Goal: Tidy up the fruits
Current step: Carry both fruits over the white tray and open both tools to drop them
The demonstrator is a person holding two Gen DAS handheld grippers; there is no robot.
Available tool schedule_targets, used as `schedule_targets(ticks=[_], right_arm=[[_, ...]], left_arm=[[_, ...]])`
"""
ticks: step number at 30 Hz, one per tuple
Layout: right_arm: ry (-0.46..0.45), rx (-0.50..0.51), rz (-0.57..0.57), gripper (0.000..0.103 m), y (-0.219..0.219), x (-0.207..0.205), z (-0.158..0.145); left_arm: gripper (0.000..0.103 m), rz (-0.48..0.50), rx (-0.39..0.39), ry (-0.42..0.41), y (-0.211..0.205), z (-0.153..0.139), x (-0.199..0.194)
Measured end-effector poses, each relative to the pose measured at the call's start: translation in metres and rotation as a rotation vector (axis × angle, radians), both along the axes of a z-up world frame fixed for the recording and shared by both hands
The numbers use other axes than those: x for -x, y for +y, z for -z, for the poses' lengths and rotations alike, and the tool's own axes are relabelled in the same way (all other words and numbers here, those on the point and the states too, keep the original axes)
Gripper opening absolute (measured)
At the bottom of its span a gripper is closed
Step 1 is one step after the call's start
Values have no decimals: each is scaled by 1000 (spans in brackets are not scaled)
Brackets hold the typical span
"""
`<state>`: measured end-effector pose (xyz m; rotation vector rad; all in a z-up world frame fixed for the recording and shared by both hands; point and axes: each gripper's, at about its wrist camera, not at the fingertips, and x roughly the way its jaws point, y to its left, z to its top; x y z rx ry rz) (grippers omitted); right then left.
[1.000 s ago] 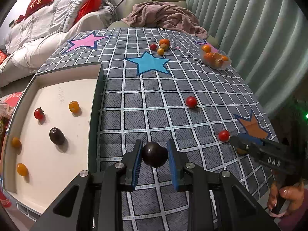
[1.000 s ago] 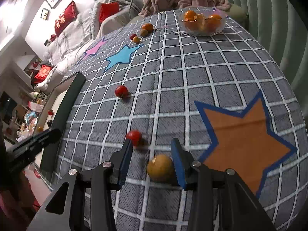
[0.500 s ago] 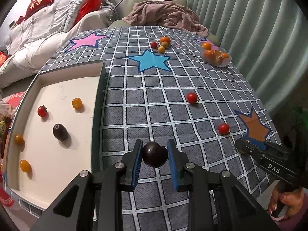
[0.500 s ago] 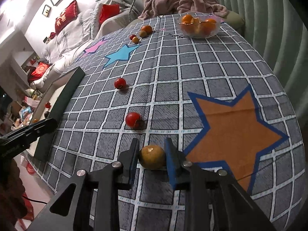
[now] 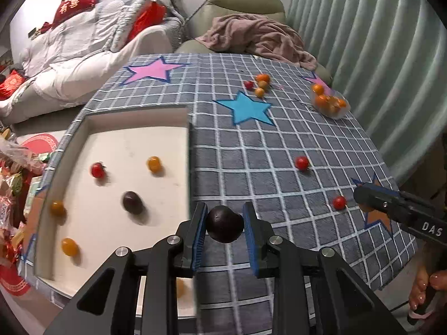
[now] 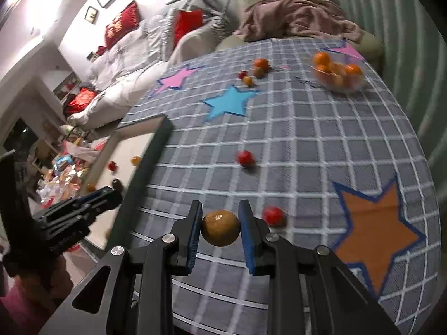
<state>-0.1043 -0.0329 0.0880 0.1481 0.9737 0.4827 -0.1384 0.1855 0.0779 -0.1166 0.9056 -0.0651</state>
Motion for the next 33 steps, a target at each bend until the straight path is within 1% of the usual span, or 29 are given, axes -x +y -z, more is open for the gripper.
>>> schedule_targets(ticks=[5, 11, 19, 23, 26, 33], right_arm=[[-1, -7, -71, 29, 41, -9, -13], [12, -2, -148, 29, 87, -20, -19], [21, 20, -247, 29, 152, -41, -26], [47, 23, -272, 29, 179, -56, -20], [63, 35, -279, 29, 196, -68, -13], [109, 68, -263, 29, 216, -96, 12]], left_arm=[[27, -41, -3, -10, 26, -4, 0], [27, -91, -21, -10, 60, -4, -3], [28, -180, -63, -11, 119, -13, -25], [27, -220, -55, -1, 140, -12, -37], [27, -223, -64, 4, 144, -7, -48], [27, -225, -59, 70, 145, 20, -79]])
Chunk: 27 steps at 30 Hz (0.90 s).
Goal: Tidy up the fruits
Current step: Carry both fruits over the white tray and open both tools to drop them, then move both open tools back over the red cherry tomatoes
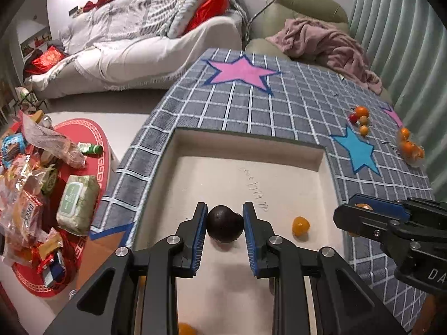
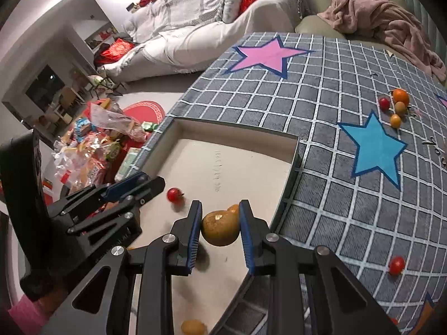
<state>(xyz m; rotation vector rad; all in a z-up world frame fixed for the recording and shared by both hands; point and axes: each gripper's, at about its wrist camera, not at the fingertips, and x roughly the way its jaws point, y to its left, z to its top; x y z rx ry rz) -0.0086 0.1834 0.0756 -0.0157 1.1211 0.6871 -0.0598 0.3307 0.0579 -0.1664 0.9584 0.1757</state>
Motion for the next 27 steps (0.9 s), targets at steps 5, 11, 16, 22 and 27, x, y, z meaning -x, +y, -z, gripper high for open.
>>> schedule_targets(ticks=[5, 11, 16, 22, 27], right_arm=[[24, 14, 16, 29, 8, -17, 16], [25, 51, 6, 29, 17, -27, 32], [40, 60, 2, 29, 20, -31, 40], [44, 33, 5, 60, 17, -31, 36], [33, 9, 15, 76, 11, -26, 26]], left_arm=[[27, -2, -24, 37, -3, 16, -15], [28, -9, -42, 44, 0, 24, -23], [28, -15, -64, 43, 1, 26, -25], [28, -7, -63, 75, 1, 31, -25], [66, -11, -73, 82, -2, 31, -20]])
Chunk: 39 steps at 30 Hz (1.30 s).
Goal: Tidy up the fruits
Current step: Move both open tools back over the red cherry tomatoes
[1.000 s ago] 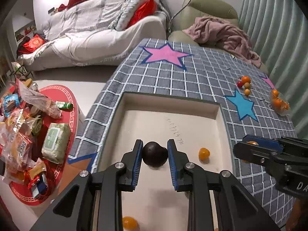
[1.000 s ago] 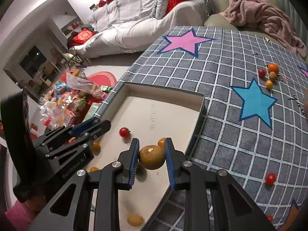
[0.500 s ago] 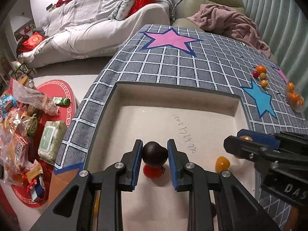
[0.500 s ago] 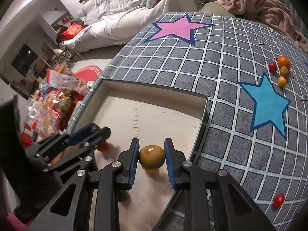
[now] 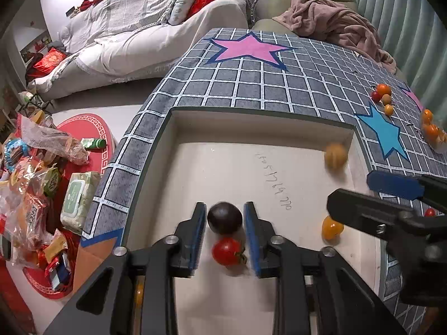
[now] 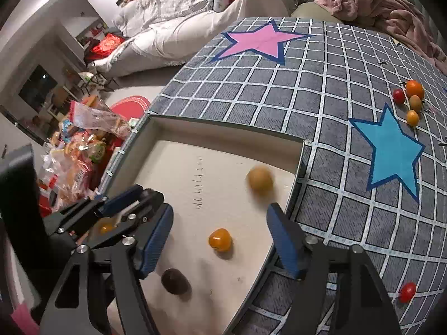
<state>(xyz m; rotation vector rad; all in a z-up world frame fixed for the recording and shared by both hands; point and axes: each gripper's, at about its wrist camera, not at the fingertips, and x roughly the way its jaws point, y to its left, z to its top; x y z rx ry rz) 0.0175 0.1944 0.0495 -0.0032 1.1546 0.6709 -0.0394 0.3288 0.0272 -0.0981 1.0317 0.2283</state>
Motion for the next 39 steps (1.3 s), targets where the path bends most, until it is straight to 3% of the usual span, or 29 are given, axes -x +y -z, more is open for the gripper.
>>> schedule_targets(ticks=[1, 2, 3, 6, 10, 18, 24, 32, 39], right_arm=[[-3, -8, 4, 79, -2, 1, -3], [-6, -9, 8, 81, -4, 2, -5], [-13, -11, 13, 81, -7, 4, -8], [-23, -15, 29, 87, -15, 7, -15], [-45, -31, 67, 103, -37, 15, -26], [-56, -51, 141, 103, -98, 33, -39], [-136, 23, 208, 103, -159, 64, -40], [-161, 137, 316, 103, -233, 108, -8], [-167, 161, 344, 103, -256, 121, 16]], left_arm=[[84, -11, -5, -21, 0, -3, 3], [96, -24, -15, -57, -1, -7, 8], [96, -28, -22, -90, -2, -12, 12], [96, 1, -21, -83, -9, -18, 14], [96, 18, -29, -89, -19, -26, 19], [96, 64, -19, -103, -50, -43, 30], [96, 142, -9, -119, -87, -55, 42], [96, 277, 11, -92, -155, -54, 44], [96, 402, -16, -55, -217, -38, 30]])
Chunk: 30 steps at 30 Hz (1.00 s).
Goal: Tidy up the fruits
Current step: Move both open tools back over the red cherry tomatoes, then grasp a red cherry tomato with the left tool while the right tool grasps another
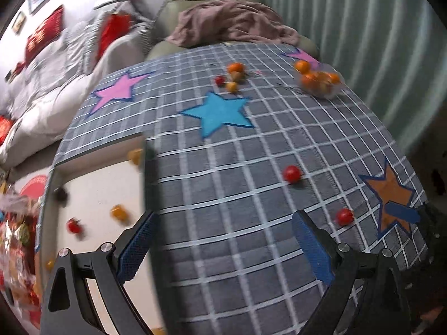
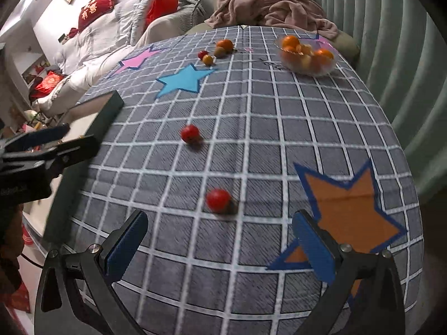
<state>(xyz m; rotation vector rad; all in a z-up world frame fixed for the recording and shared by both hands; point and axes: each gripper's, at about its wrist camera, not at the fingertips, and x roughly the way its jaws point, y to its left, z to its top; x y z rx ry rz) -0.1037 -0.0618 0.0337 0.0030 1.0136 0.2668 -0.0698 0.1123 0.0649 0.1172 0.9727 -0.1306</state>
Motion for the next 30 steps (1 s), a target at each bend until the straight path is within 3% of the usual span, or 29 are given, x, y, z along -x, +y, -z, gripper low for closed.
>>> schedule_targets(ticks=[9, 11, 12, 14, 16, 18, 21, 23, 25, 30], right_arm=[[-32, 9, -25, 101, 1, 0, 10], [-33, 11, -33, 95, 4, -3, 12], [-33, 13, -37, 92, 5, -4, 13], [-31, 17, -45, 77, 8, -7, 15], [-46, 25, -49, 75, 11, -9, 15], [-52, 17, -49, 73, 12, -11, 14], [-65, 28, -53, 62, 15, -12, 14], [-71, 33, -65, 33, 17, -10, 14], [-64, 23, -74, 21, 18, -9, 13], [-43, -49, -59, 21, 8, -3, 11]], left_arm=[[96, 28, -12, 17, -38, 27, -33], [95, 33, -1, 15, -43, 31, -39], [86, 38, -1, 14, -46, 32, -42], [77, 55, -9, 33, -52, 38, -48], [77, 60, -13, 48, -56, 44, -52], [62, 69, -12, 69, -59, 49, -55], [55, 71, 11, 75, -62, 53, -55], [40, 84, 35, 74, -63, 52, -53], [23, 98, 30, 66, -67, 51, -51], [22, 71, 61, 68, -59, 51, -43]])
